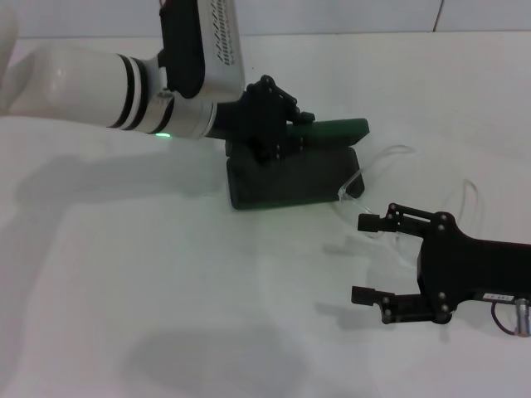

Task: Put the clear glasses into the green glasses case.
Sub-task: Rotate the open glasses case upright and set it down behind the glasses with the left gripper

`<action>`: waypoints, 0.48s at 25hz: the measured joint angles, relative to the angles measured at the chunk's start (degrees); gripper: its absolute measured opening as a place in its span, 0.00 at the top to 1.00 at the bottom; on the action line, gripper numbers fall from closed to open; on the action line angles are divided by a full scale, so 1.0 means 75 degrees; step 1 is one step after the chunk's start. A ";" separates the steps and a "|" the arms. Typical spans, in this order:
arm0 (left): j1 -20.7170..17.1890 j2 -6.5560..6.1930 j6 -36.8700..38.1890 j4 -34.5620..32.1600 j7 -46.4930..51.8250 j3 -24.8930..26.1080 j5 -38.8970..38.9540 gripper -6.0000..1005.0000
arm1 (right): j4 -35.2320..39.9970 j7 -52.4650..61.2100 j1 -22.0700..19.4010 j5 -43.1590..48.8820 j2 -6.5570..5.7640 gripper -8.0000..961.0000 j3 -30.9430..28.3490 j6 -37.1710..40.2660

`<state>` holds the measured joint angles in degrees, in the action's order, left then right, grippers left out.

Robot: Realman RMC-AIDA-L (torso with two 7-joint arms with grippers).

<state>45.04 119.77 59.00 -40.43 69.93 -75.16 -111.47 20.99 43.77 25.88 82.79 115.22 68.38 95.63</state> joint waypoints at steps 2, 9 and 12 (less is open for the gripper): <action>-0.0005 0.0001 -0.0030 0.0000 -0.0005 -0.0051 -0.0034 0.74 | 0.0011 0.0000 0.0011 0.0000 0.0000 0.13 0.0000 -0.0019; 0.0002 0.0004 -0.0002 -0.0067 0.0003 -0.0056 0.0009 0.73 | -0.0008 0.0000 0.0085 0.0023 0.0010 0.13 0.0000 -0.0196; -0.0012 0.0004 -0.0035 -0.0083 0.0066 0.0013 0.0107 0.72 | -0.0018 0.0000 0.0087 0.0033 0.0018 0.13 0.0000 -0.0202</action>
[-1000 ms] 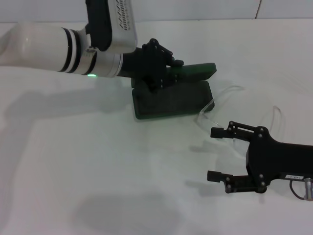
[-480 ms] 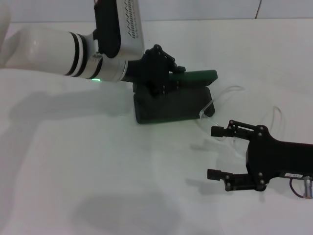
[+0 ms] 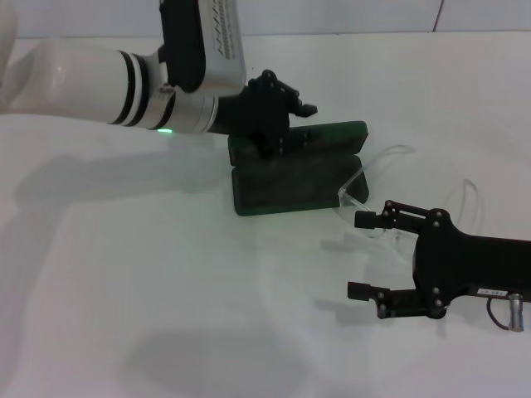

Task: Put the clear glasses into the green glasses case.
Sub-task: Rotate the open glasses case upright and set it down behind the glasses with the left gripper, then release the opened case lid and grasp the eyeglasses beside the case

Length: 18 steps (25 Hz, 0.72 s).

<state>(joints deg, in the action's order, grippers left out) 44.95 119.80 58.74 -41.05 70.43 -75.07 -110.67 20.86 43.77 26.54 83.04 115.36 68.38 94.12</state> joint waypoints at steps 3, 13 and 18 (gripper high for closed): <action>-0.0071 -0.0018 0.0025 -0.0042 0.0149 0.0028 0.0527 0.69 | -0.0003 0.0000 -0.0002 0.0002 -0.0001 0.13 0.0000 -0.0045; -0.1887 -0.0009 0.2155 -0.0500 -0.1142 0.0024 0.3984 0.40 | 0.0119 0.0460 0.0011 -0.0050 -0.0012 0.13 -0.0052 -0.0213; -0.2804 0.0046 0.2829 0.1126 -0.3396 -0.0045 0.6805 0.20 | 0.2079 0.3143 -0.0088 0.0689 -0.0173 0.13 0.0046 -0.0138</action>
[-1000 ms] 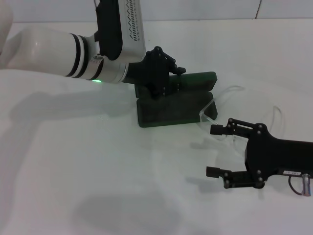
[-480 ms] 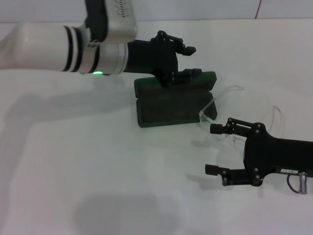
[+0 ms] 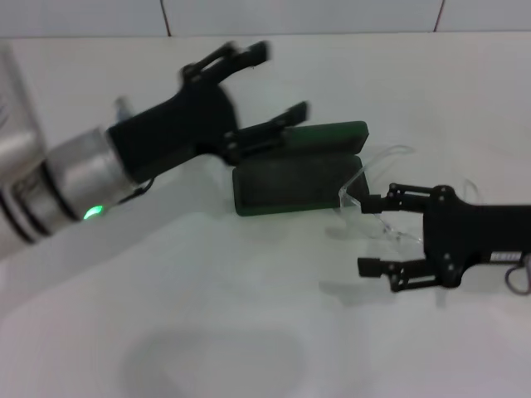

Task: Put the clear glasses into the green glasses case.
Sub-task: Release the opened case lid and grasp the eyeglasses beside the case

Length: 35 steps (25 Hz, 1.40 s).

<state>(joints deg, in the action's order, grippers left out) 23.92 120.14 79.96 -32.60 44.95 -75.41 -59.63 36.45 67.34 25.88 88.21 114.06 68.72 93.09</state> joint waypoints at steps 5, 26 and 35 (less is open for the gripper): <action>-0.0121 -0.0011 0.0317 0.1728 -0.1081 0.0039 0.1259 0.14 | 0.2785 0.2710 -0.0252 0.1147 -0.0029 0.13 -0.0025 -0.0039; 0.0187 -0.0021 0.0272 0.2390 -0.1550 0.0000 0.1429 0.12 | 0.5455 0.9297 0.2075 0.6718 0.0230 0.16 0.1453 0.0412; 0.0211 -0.0023 0.0269 0.2412 -0.1555 0.0000 0.1430 0.12 | 0.4719 0.9543 0.2119 0.7096 0.0249 0.20 0.2397 -0.0552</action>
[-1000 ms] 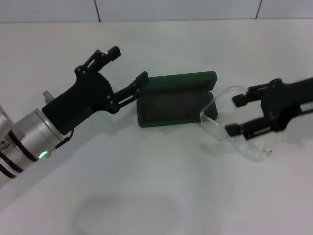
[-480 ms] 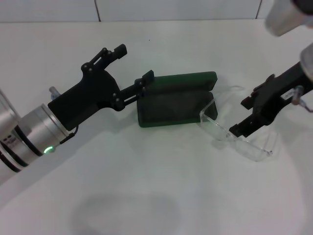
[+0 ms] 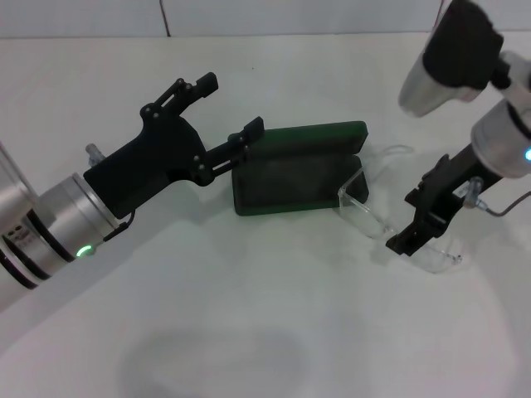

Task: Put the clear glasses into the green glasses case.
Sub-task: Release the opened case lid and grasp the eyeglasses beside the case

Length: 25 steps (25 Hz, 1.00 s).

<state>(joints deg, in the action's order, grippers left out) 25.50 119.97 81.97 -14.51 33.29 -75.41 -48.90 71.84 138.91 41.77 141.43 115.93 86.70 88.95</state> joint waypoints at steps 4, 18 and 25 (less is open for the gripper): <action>0.0014 0.0000 0.0000 -0.0017 -0.0002 0.0000 -0.0002 0.12 | -0.0351 0.0005 0.0057 0.0002 0.0012 0.22 0.0428 -0.0421; 0.0068 0.0001 0.0005 -0.0010 -0.0009 0.0000 -0.0007 0.13 | -0.0650 0.0016 0.0059 -0.0072 0.0035 0.41 0.0956 -0.0821; 0.0069 0.0001 0.0005 -0.0010 -0.0009 0.0000 -0.0015 0.13 | -0.0653 0.0018 0.0064 -0.0073 0.0035 0.53 0.1005 -0.1007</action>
<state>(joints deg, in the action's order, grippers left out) 26.02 119.97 82.01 -14.59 33.22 -75.41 -49.02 66.95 139.04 42.25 140.88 116.19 94.24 81.39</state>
